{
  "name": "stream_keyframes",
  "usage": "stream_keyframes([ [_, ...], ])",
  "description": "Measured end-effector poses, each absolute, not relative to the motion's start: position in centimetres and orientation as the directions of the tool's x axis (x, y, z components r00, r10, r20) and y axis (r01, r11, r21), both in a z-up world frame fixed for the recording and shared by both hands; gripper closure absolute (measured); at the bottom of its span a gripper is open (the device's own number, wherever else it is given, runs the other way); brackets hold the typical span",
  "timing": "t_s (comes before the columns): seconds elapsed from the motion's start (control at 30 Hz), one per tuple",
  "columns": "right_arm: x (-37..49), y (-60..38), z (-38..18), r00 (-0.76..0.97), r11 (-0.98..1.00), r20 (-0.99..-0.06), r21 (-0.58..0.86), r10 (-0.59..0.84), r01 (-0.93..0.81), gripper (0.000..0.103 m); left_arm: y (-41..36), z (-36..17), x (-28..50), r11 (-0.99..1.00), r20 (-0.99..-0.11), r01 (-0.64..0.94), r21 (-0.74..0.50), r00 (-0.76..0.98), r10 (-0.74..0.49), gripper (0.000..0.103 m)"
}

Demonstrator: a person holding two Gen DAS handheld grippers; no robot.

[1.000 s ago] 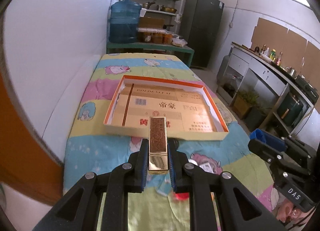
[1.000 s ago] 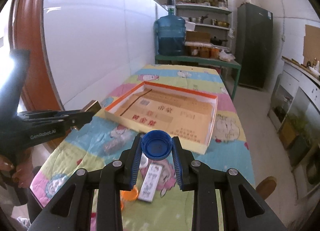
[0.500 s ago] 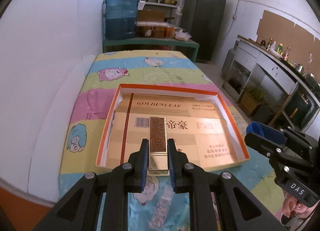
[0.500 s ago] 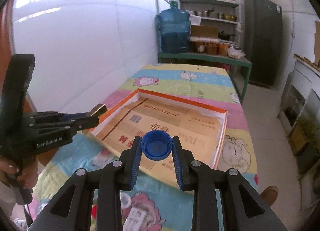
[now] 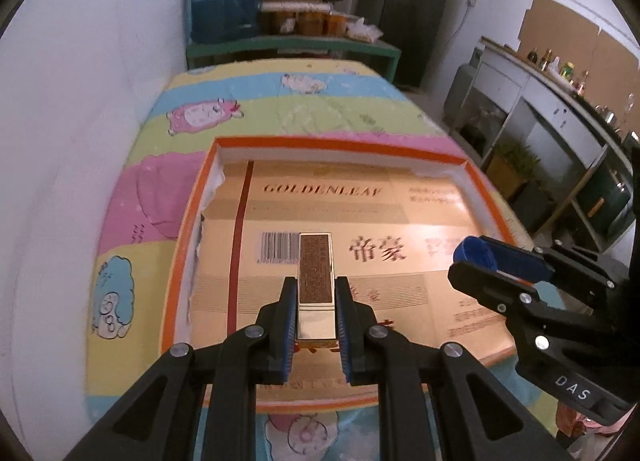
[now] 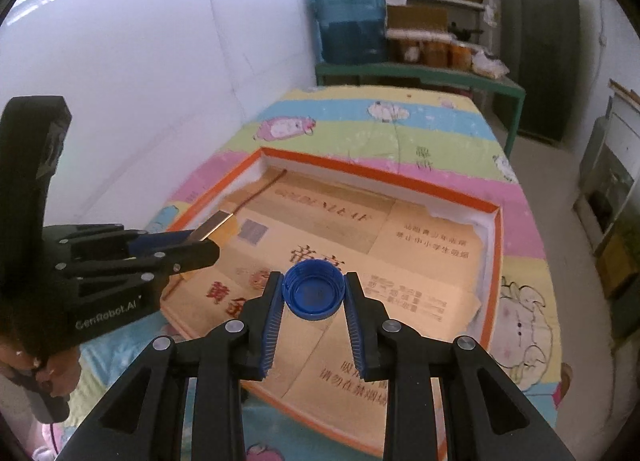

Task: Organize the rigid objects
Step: 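Carry the gold tube and blue cap into the box and open both tools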

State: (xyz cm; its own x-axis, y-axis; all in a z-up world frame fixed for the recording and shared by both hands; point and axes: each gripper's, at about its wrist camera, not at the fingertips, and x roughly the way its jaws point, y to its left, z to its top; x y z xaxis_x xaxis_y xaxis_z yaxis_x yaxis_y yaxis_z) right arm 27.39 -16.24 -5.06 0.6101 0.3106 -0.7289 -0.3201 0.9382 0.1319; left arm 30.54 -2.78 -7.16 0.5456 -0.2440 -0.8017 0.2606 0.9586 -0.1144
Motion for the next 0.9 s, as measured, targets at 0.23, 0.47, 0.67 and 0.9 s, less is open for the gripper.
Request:
stream_keyframes([
  [0.23,29.2,-16.5,-8.1,0.568,0.945,-0.768,0.15,0.297,-0.291,0.073,-1.8,-9.9,31.8,0.967,-0.831,0.219,-0.132,0.507,-0.228,0.085],
  [0.47,29.7,-16.8,-8.8,0.564,0.945,-0.771,0.152,0.296,-0.289,0.073,-1.3,-10.5,31.3,0.968,-0.824,0.217,-0.125,0.52,-0.223,0.085],
  [0.67,29.8,-16.6,-9.5,0.558,0.949,-0.785,0.115,0.269,-0.295,0.072,-2.2,-10.6,30.4,0.961,-0.807,0.271,-0.057,0.554,-0.204,0.083],
  [0.9,29.3,-15.8,-9.6,0.568,0.948,-0.787,0.065,0.24,-0.311,0.061,-2.6,-10.7,30.0,0.933,-0.798,0.341,-0.115,0.528,-0.292,0.031],
])
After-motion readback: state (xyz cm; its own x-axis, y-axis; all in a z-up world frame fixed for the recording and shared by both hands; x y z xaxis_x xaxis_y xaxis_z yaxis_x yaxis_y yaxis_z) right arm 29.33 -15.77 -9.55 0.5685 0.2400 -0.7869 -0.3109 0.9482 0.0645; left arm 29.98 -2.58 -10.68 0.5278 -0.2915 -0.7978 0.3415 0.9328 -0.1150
